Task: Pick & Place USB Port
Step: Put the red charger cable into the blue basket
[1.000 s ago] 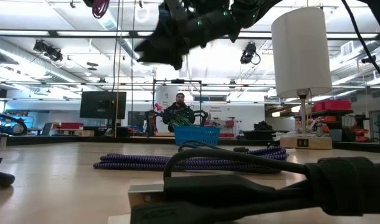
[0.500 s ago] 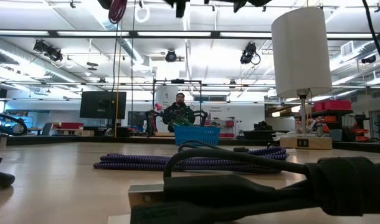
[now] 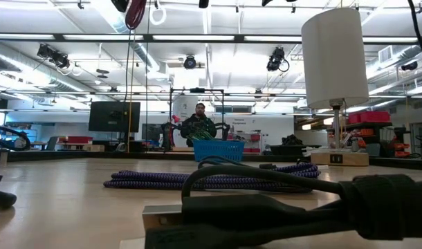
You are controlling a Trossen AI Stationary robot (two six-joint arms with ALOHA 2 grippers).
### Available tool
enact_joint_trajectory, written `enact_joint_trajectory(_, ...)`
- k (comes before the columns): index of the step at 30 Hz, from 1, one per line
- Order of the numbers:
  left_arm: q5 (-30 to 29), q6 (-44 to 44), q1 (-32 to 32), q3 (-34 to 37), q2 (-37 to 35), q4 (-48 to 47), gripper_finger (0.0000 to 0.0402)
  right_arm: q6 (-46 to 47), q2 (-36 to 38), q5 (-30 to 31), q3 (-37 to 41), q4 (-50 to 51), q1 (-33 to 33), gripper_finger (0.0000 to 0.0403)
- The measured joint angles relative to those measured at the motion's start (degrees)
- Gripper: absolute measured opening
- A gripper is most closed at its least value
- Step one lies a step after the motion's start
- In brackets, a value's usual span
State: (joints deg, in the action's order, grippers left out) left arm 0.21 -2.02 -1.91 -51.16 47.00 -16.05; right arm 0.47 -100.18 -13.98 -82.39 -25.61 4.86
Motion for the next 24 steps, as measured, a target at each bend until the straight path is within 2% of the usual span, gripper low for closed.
enact_joint_trajectory(2, -0.04, 0.00, 0.00, 0.00, -0.02, 0.08, 0.0019, 0.00, 0.00, -0.04, 0.00, -0.28, 0.00, 0.0110)
enact_joint_trajectory(5, -0.05, -0.02, 0.00, 0.00, 0.00, -0.07, 0.0023, -2.07, 0.00, -0.64, 0.00, 0.03, -0.05, 0.0025)
enact_joint_trajectory(6, -0.05, -0.02, 0.00, 0.00, -0.02, -0.07, 0.0028, -2.66, 0.00, -0.37, 0.00, 0.10, -0.21, 0.0016)
enact_joint_trajectory(15, -0.07, -0.81, 0.00, 0.00, -0.26, 0.00, 0.0077, -2.45, 0.00, 0.91, 0.00, 4.02, 0.86, 0.0003)
enact_joint_trajectory(24, -0.23, -3.15, 0.04, 0.04, -1.36, -0.13, 0.0080, -2.65, 1.03, 1.53, 0.04, 11.90, 7.27, 0.0001)
